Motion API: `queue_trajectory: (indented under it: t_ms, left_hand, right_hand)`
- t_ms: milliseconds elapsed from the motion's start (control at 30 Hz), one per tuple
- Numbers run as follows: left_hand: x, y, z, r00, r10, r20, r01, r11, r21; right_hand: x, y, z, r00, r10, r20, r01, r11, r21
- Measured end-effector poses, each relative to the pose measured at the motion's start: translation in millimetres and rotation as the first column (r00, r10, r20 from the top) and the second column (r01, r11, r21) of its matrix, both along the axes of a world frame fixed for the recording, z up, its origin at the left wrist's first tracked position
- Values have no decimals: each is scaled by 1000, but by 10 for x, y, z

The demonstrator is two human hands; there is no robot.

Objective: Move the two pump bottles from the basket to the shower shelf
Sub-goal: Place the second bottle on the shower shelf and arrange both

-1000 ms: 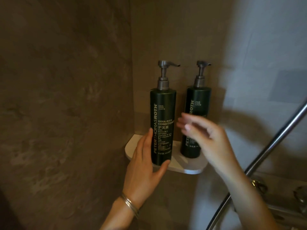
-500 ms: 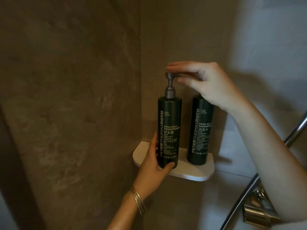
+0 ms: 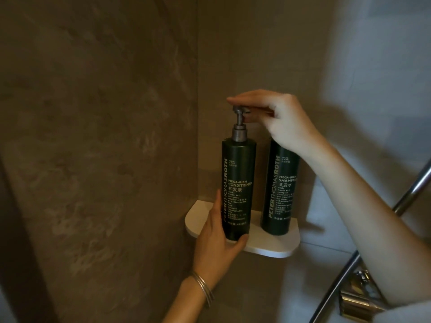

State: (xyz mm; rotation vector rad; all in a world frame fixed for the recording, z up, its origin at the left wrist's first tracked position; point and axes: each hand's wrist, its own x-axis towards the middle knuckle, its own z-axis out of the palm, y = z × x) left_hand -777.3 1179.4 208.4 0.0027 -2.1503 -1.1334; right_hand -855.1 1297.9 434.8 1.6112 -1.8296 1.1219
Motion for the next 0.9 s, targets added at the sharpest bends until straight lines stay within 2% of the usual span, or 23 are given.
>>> queue_trajectory:
  t_ms: [300, 600, 767, 900]
  left_hand:
    - [-43, -31, -47, 1000, 28, -9, -29, 998, -53]
    - [-34, -33, -52, 998, 49, -43, -53, 995, -85]
    - [-40, -62, -49, 999, 10, -42, -13, 998, -66]
    - [-13, -68, -78, 998, 41, -51, -44, 998, -52]
  right_hand:
    - [-46, -84, -80, 996, 16, 90, -6, 994, -108]
    - [40, -60, -133, 991, -70, 117, 80, 994, -78]
    - [214, 67, -557, 946, -67, 316, 89, 995, -53]
    - [287, 142, -1044, 885, -70, 460, 113, 991, -66]
